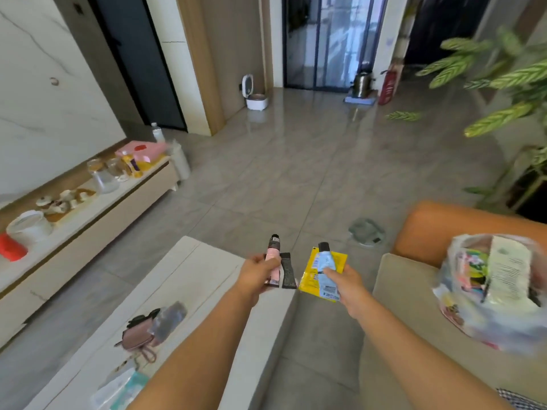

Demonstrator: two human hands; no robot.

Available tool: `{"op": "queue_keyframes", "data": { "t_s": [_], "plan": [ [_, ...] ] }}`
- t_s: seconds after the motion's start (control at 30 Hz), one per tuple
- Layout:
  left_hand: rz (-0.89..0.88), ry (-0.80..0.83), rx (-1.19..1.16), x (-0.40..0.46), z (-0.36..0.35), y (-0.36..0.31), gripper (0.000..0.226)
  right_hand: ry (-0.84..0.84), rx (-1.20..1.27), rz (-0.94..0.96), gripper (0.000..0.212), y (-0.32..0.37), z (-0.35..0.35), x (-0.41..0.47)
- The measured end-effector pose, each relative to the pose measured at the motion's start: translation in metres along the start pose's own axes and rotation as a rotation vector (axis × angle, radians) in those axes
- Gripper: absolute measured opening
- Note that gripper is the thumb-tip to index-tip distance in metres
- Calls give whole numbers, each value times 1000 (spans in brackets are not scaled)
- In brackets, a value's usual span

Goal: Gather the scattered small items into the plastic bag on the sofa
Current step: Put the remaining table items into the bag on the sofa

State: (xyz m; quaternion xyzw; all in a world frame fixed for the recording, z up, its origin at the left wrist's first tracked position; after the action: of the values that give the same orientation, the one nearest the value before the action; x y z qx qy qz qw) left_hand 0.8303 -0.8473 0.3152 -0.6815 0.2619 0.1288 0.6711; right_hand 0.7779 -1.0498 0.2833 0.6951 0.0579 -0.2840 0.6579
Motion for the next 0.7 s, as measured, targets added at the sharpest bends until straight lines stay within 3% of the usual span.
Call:
{"op": "queue_keyframes", "data": {
  "t_s": [0.27, 0.5, 0.6, 0.7],
  "plan": [
    [101, 275, 103, 44, -157, 7, 27, -260, 114, -44, 24, -20, 139, 3],
    [179, 526, 301, 82, -286, 16, 32, -596, 258, -122, 23, -45, 241, -5],
    [222, 658, 418, 97, -338, 17, 5, -744, 337, -167, 21, -48, 276, -4],
    [233, 751, 520, 116, -383, 16, 16, -888, 416, -223, 27, -51, 302, 2]
  ]
}}
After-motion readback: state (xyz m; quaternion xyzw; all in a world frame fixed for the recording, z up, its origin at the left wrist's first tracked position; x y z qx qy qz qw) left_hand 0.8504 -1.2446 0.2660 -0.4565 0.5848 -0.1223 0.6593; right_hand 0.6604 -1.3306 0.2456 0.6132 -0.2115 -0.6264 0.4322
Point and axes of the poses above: each hand's wrist, its own x-axis towards the middle knuckle, its own z-axis out of the back of the hand, y = z × x, the point moved 8 cm from there along x, towards the middle knuckle, and after that the axes turned 3 degrees about y, right-handed, at the moved point
